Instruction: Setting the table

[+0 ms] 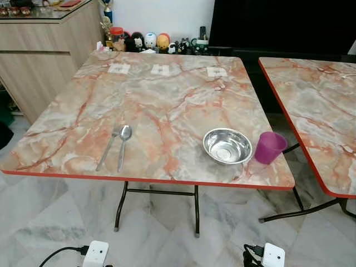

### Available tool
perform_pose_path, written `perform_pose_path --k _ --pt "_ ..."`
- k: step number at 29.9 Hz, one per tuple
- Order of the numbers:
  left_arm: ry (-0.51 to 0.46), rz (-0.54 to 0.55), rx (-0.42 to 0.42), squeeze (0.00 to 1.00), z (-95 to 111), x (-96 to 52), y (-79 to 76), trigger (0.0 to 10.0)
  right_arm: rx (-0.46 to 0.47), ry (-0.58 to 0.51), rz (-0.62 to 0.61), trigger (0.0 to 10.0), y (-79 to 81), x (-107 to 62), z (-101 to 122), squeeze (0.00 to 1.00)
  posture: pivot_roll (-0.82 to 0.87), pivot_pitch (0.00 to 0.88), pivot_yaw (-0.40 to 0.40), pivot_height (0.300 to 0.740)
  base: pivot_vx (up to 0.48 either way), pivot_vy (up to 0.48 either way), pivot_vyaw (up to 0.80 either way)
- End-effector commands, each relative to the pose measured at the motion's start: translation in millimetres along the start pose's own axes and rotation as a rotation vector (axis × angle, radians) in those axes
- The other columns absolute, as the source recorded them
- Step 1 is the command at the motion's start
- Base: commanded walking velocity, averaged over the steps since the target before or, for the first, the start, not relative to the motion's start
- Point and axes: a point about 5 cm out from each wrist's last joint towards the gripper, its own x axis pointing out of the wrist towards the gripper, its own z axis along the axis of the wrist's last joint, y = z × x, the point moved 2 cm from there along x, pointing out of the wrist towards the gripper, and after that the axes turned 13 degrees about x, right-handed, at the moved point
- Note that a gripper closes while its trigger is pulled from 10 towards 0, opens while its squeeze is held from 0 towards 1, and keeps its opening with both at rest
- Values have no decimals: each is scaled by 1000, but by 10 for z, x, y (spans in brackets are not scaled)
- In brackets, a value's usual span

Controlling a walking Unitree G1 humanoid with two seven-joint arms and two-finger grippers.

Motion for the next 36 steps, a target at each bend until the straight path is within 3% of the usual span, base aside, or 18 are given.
perform_pose_path --k 1,3,4,12,16,18,19,21,22,24,28,31,36 --pt "-1 -11 16 0 -10 -2 -38 10000 -94 -278 28 10000 85 -3 420 0 105 0 -66 740 0 0 0" --pt "-2 -11 15 0 -9 -2 -37 10000 -144 -569 75 10000 230 -146 901 0 108 0 -66 740 0 0 0" --pt "-2 -11 14 0 -10 -2 -35 10000 -156 -637 85 10000 265 -206 1011 0 107 0 -66 740 0 0 0" --pt "4 -9 14 0 -23 -5 -19 10000 -156 -664 67 10000 264 -269 1065 0 107 0 -65 740 0 0 0" --pt "3 -6 9 0 -31 -9 -9 10000 -159 -678 65 10000 244 -399 1106 0 108 0 -67 740 0 0 0" --pt "4 -5 7 0 -34 -10 -7 10000 -124 -685 61 10000 241 -423 1150 0 111 0 -66 740 0 0 0" --pt "5 -3 5 0 -36 -10 -3 10000 -29 -709 55 10000 245 -457 1267 0 111 0 -65 740 0 0 0" --pt "4 -1 1 0 -34 -10 2 10000 -22 -750 127 10000 381 -487 1457 0 102 0 -57 740 0 0 0" --pt "2 0 -2 0 -30 -9 3 10000 -41 -777 227 10000 561 -506 1608 0 104 0 -56 740 0 0 0" --pt "1 1 -3 0 -25 -8 5 10000 -47 -786 286 10000 672 -520 1687 0 105 0 -55 740 0 0 0" --pt "-9 10 -22 0 -2 -4 15 10000 -9 -765 469 10000 1039 -536 1907 0 112 6 -52 740 0 0 0" --pt "-8 13 -23 0 5 -2 19 10000 7 -741 532 10000 1195 -535 2002 0 113 9 -49 740 0 0 0" --pt "-8 16 -27 0 13 1 27 10000 -83 -721 575 10000 1414 -500 2176 0 111 14 -35 740 0 0 0"
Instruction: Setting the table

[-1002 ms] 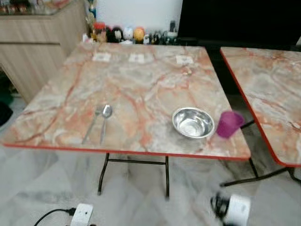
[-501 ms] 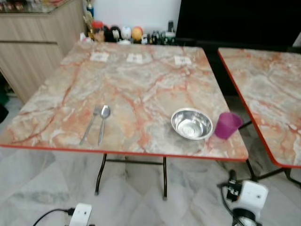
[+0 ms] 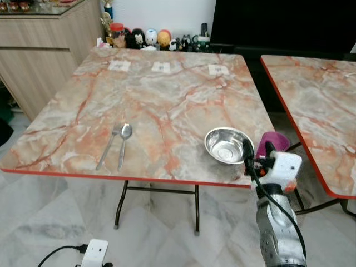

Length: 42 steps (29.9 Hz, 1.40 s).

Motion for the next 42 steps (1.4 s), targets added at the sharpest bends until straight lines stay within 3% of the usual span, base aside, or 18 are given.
perform_pose_path --k 1,5,8,10,11,13,15,18,23,28,32,34,42 --pt "13 -5 -9 0 -27 -3 -16 10000 -12 24 17 10000 13 52 4 0 111 14 -35 740 0 0 0" --pt "12 -3 -15 0 -29 -4 -9 10000 -78 28 105 10000 158 203 114 0 109 14 -37 740 0 0 0" --pt "10 -2 -15 0 -28 -5 -7 10000 -49 21 73 10000 141 207 124 0 109 14 -37 740 0 0 0" --pt "7 -2 -15 0 -28 -6 -11 10000 -16 4 -6 10000 49 145 108 0 112 18 -42 740 0 0 0" --pt "7 -2 -16 0 -28 -6 -11 10000 12 7 -28 10000 25 123 93 0 110 21 -41 740 0 0 0" --pt "11 -2 -13 0 -37 -8 -14 10000 243 59 -178 10000 -119 -14 -61 0 102 23 -43 740 0 0 0" --pt "13 -2 -12 0 -42 -8 -21 10000 355 112 -222 10000 -174 -162 -193 0 102 23 -43 740 0 0 0" --pt "13 -1 -13 0 -46 -10 -24 10000 327 126 -208 10000 -181 -222 -213 0 105 23 -46 740 0 0 0" --pt "11 -4 -8 0 -43 -9 -36 10000 377 127 -261 10000 -259 -284 -237 0 98 16 -46 740 0 0 0" --pt "3 -10 -7 0 3 7 -96 10000 456 180 -283 10000 -278 -177 -320 0 105 7 -45 740 0 0 0" --pt "3 -12 -5 0 14 12 -115 10000 467 218 -289 10000 -275 -119 -373 0 105 7 -45 740 0 0 0" --pt "5 -13 -2 0 22 16 -124 10000 530 236 -248 10000 -206 31 -379 0 110 5 -38 740 0 0 0" --pt "14 -4 -4 0 -18 3 -51 10000 557 260 -241 10000 -175 177 -395 0 114 9 -36 740 0 0 0"
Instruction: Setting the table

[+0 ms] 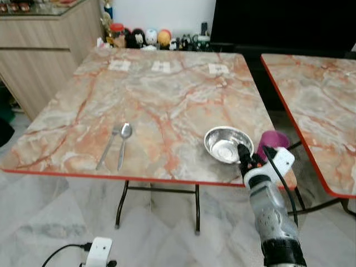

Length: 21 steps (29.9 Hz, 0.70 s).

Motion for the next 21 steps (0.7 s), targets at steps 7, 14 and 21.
perform_pose_path --k 7,14,21 --pt "25 -2 4 0 -80 -21 39 10000 72 8 -25 10000 -8 105 3 0 121 10 -38 740 0 0 0" --pt "24 1 7 0 -90 -27 71 10000 85 23 -47 10000 -52 177 7 0 120 10 -37 740 0 0 0" --pt "20 1 5 0 -79 -25 70 10000 90 37 -90 10000 -122 215 2 0 128 11 -38 740 0 0 0"
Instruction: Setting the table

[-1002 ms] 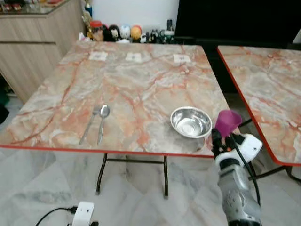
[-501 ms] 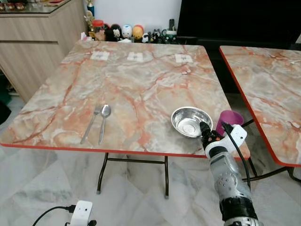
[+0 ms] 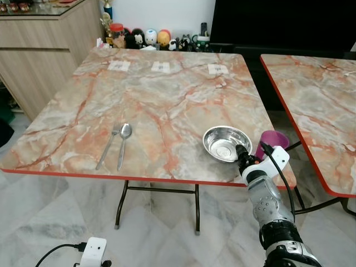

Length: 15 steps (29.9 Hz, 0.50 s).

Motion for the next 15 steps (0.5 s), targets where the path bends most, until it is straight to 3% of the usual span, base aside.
perform_pose_path --k 1,12,13,14,15 --pt "13 -9 -1 0 -42 -8 -27 10000 10 -19 -10 10000 -4 27 62 0 128 11 -38 740 0 0 0" --pt "0 -6 8 0 14 8 -47 10000 13 -1 -59 10000 -91 77 67 0 131 10 -39 740 0 0 0" --pt "0 -6 12 0 16 8 -47 10000 13 -1 -59 8353 -88 80 68 0 131 10 -39 740 0 0 0" --pt "-1 -6 14 0 17 8 -46 10000 13 -2 -59 8353 -87 82 69 0 131 10 -39 740 0 0 0" --pt "-2 -5 16 0 19 8 -46 10000 13 -1 -59 4314 -85 84 70 0 131 10 -39 740 0 0 0"
